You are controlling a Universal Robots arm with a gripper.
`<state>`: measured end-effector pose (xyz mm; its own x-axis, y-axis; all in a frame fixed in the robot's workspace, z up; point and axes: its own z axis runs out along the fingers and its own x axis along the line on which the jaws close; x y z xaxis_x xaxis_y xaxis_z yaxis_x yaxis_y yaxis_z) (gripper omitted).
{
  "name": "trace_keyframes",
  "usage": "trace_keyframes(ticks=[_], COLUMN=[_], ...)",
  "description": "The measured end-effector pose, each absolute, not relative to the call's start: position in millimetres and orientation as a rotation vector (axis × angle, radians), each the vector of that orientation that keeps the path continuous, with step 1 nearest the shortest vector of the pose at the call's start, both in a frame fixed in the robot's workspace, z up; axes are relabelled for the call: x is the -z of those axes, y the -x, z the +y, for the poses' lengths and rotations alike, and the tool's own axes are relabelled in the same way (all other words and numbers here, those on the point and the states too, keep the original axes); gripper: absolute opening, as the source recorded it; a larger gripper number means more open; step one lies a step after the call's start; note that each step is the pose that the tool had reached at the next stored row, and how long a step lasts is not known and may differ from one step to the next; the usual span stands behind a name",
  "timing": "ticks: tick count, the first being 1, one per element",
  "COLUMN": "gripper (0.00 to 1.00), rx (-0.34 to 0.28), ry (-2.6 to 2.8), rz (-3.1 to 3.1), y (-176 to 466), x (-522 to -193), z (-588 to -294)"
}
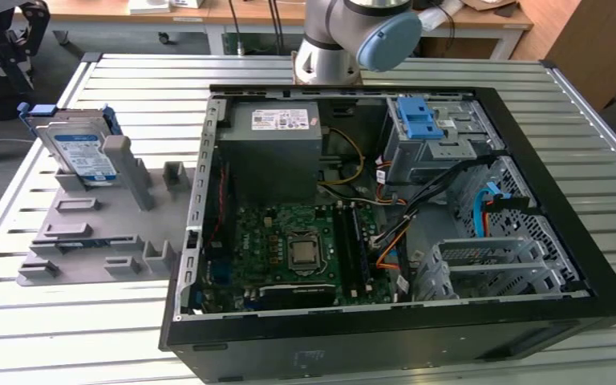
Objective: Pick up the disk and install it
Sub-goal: 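Pick up the disk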
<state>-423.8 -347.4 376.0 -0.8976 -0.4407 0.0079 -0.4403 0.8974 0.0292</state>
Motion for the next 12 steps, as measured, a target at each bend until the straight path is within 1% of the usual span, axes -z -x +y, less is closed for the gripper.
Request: trace_keyframes(ticks=[12], gripper=[0.11], rx=[0.041], ry=[-0.791], rz=[-3.024], y=[423.8], x=[-375.9], z=[-347.4])
